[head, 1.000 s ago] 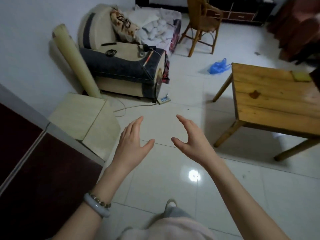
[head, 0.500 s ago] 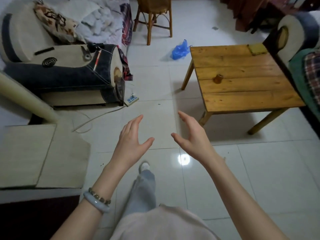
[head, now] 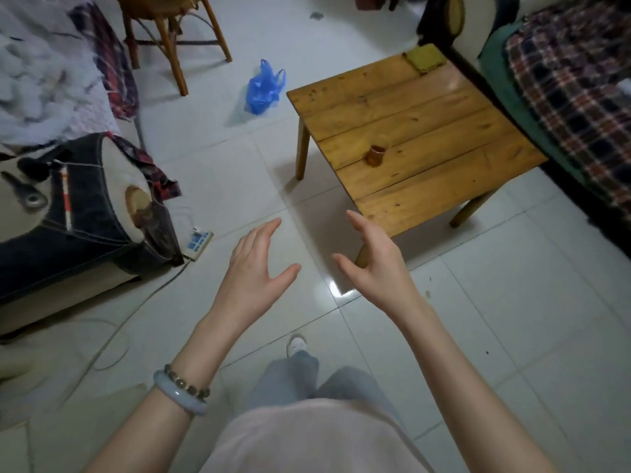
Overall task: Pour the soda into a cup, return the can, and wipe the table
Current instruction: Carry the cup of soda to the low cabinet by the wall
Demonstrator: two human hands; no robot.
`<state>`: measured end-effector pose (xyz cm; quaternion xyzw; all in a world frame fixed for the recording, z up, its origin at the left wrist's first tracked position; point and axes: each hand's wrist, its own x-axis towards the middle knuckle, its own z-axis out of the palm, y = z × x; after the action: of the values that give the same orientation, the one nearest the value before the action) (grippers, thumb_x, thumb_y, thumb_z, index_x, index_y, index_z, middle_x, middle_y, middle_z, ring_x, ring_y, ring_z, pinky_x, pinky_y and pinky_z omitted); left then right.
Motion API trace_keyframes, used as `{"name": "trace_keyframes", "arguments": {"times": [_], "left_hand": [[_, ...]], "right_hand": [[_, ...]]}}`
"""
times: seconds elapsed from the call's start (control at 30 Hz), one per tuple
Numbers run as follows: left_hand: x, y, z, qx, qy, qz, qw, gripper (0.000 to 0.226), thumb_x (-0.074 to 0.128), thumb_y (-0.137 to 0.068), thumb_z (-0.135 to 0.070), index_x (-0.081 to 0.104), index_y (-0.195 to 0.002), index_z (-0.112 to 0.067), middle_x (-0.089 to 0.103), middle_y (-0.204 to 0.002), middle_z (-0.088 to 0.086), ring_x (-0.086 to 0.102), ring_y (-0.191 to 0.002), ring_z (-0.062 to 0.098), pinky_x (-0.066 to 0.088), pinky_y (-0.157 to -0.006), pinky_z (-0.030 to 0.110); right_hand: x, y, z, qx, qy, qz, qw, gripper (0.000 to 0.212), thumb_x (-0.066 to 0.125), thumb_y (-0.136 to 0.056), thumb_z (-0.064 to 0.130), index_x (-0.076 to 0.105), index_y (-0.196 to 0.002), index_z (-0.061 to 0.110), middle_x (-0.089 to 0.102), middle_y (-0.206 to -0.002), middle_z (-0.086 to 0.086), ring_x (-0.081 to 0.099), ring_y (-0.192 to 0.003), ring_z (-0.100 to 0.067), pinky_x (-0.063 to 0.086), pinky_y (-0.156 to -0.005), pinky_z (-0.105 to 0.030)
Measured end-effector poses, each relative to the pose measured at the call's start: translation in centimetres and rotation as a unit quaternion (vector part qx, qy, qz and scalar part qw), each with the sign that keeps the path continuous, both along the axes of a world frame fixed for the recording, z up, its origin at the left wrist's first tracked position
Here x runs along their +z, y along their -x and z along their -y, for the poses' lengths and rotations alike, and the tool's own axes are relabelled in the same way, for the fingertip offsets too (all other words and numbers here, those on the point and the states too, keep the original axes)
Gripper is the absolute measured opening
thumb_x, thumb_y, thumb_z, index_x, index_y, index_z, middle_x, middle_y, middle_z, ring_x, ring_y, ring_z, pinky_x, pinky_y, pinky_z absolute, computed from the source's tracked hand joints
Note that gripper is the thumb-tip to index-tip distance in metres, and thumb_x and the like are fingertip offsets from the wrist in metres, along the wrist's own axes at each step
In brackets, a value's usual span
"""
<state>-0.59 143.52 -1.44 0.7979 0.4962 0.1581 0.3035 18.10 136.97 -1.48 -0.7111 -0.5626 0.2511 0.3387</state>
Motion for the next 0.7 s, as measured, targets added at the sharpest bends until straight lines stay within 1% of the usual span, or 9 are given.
{"name": "trace_keyframes", "arguments": {"times": [0.13, 0.2, 0.4, 0.47, 0.63, 0.7], "left_hand": [[0.0, -2.1, -5.7, -0.044, 0.012, 0.007, 0.999, 0.070, 0.064, -0.085, -0.036, 0.027, -0.143, -0.025, 0.034, -0.145, -0.007, 0.028, -0.133, 0.008, 0.023, -0.104, 0.023], [-0.1, -3.3, -8.2, -0.062, 0.021, 0.012, 0.998, 0.070, 0.063, -0.085, -0.036, 0.027, -0.143, -0.025, 0.034, -0.145, -0.007, 0.028, -0.133, 0.009, 0.024, -0.104, 0.023], [-1.8, -7.6, -15.1, -0.102, 0.022, 0.002, 0.995, 0.069, 0.064, -0.085, -0.035, 0.028, -0.143, -0.023, 0.035, -0.144, -0.004, 0.028, -0.133, 0.010, 0.023, -0.106, 0.025], [-2.5, -9.5, -17.5, -0.117, 0.021, 0.000, 0.993, 0.069, 0.064, -0.085, -0.036, 0.029, -0.143, -0.022, 0.035, -0.144, -0.004, 0.029, -0.133, 0.011, 0.025, -0.108, 0.027], [-4.4, -15.2, -24.7, -0.165, 0.023, -0.016, 0.986, 0.070, 0.063, -0.085, -0.037, 0.028, -0.143, -0.021, 0.035, -0.145, -0.003, 0.028, -0.133, 0.011, 0.023, -0.106, 0.025], [-5.0, -17.9, -27.5, -0.189, 0.030, -0.026, 0.981, 0.070, 0.063, -0.085, -0.037, 0.028, -0.143, -0.020, 0.036, -0.144, -0.001, 0.029, -0.133, 0.012, 0.024, -0.107, 0.027]], "right_hand": [[-0.2, -1.9, -4.0, -0.063, 0.005, -0.007, 0.998, 0.066, 0.065, -0.085, 0.026, 0.034, -0.142, 0.017, 0.042, -0.142, 0.001, 0.037, -0.130, -0.008, 0.036, -0.109, -0.035], [-0.4, -3.0, -5.8, -0.089, 0.012, -0.011, 0.996, 0.066, 0.065, -0.085, 0.027, 0.034, -0.142, 0.017, 0.043, -0.141, 0.001, 0.038, -0.129, -0.009, 0.038, -0.107, -0.039], [-1.8, -7.1, -10.8, -0.148, 0.013, -0.019, 0.989, 0.064, 0.064, -0.085, 0.026, 0.035, -0.141, 0.019, 0.045, -0.138, 0.001, 0.041, -0.126, -0.008, 0.040, -0.105, -0.038], [-2.8, -8.8, -12.6, -0.164, 0.016, -0.026, 0.986, 0.065, 0.065, -0.085, 0.026, 0.034, -0.141, 0.020, 0.045, -0.138, 0.001, 0.040, -0.126, -0.009, 0.039, -0.105, -0.039], [-4.9, -14.2, -18.1, -0.208, 0.024, -0.024, 0.978, 0.066, 0.066, -0.083, 0.023, 0.035, -0.141, 0.017, 0.045, -0.138, 0.000, 0.040, -0.126, -0.009, 0.038, -0.106, -0.037], [-5.6, -16.3, -20.1, -0.224, 0.029, -0.024, 0.974, 0.066, 0.066, -0.083, 0.022, 0.035, -0.141, 0.015, 0.045, -0.137, -0.001, 0.040, -0.126, -0.010, 0.038, -0.106, -0.035]]}}
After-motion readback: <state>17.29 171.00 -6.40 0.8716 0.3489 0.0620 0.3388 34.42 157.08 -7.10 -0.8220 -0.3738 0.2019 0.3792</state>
